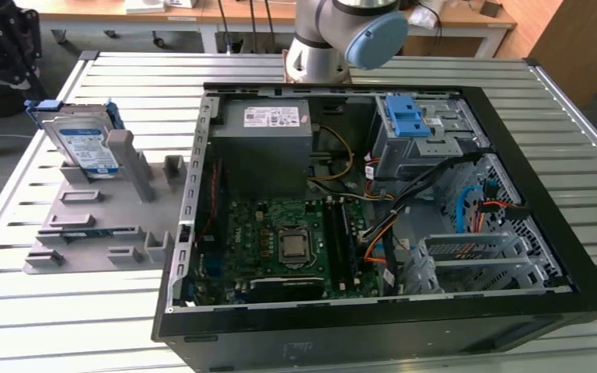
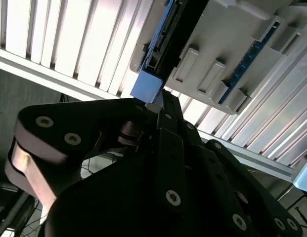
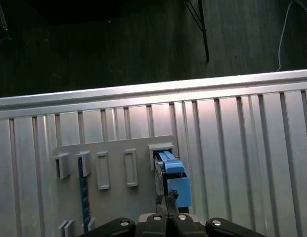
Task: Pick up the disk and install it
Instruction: 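Pick up the disk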
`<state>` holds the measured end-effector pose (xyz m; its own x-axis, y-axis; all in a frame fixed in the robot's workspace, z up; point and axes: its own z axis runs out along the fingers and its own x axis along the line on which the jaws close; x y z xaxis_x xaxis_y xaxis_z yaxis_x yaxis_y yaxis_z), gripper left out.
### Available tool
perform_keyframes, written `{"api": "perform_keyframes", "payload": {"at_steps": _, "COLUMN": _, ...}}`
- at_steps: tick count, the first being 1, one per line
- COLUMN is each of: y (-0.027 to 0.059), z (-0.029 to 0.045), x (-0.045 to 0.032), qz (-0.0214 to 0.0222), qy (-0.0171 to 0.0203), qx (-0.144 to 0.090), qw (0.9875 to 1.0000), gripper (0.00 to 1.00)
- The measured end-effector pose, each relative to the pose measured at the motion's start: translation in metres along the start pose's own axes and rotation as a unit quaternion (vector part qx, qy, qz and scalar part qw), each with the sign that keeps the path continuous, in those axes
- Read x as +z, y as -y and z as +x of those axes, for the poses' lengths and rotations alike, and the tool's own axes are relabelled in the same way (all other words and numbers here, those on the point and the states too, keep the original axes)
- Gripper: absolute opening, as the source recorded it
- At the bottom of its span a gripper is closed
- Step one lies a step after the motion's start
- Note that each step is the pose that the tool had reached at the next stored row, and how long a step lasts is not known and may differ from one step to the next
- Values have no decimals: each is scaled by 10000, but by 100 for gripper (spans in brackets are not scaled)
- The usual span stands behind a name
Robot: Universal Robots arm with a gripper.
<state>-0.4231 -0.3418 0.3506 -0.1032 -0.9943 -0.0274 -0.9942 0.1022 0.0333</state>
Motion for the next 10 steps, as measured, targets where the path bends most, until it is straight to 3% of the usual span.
{"api": "perform_keyframes", "payload": {"at_steps": 5, "y": 0, "z": 0, "x": 5, "qz": -13, "qy": -15, "qx": -449, "qw": 9990, "gripper": 11}}
{"api": "perform_keyframes", "payload": {"at_steps": 10, "y": 0, "z": 0, "x": 8, "qz": -23, "qy": -28, "qx": -839, "qw": 9965, "gripper": 11}}
